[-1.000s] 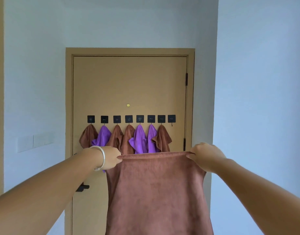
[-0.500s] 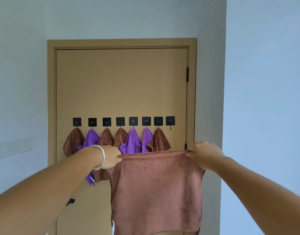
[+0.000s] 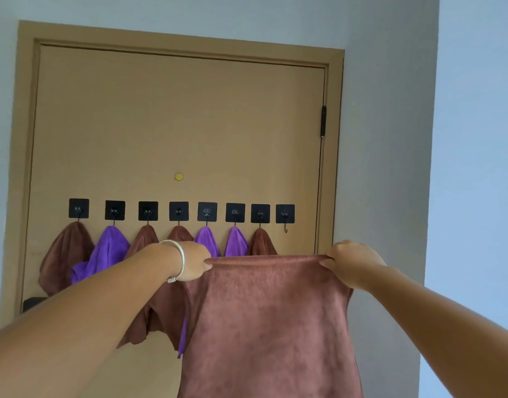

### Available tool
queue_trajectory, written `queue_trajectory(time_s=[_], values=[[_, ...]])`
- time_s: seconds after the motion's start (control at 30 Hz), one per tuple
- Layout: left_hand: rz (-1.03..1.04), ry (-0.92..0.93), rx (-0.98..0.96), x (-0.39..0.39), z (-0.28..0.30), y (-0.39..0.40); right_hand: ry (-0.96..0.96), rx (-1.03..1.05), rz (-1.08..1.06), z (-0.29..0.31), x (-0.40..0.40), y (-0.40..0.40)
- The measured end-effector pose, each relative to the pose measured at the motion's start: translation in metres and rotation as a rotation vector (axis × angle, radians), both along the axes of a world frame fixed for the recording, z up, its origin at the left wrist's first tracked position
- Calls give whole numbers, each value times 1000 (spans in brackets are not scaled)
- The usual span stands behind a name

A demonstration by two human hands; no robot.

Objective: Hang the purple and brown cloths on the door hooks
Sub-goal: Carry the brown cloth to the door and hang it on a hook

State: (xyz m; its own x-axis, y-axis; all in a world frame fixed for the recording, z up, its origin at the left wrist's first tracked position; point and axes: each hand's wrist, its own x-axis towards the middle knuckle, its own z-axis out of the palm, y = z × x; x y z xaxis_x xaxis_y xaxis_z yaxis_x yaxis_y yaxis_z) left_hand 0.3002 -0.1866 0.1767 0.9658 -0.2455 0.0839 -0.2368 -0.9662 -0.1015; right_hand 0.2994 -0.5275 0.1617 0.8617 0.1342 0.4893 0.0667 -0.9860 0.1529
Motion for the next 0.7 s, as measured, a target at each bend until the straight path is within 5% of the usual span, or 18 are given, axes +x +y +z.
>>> queue_trajectory(time_s=[0.23, 0.37, 0.6, 0.7], values=[[-77, -50, -52, 87, 6, -3, 31, 33, -79, 11, 71, 0], [-198, -134, -238, 124, 0, -14, 61, 114, -123, 12, 101, -13], [-309, -456, -477, 164, -3, -43, -197, 321, -28, 23, 138, -27], [-359, -583, -386, 173, -3, -54, -308, 286, 7, 28, 149, -27]])
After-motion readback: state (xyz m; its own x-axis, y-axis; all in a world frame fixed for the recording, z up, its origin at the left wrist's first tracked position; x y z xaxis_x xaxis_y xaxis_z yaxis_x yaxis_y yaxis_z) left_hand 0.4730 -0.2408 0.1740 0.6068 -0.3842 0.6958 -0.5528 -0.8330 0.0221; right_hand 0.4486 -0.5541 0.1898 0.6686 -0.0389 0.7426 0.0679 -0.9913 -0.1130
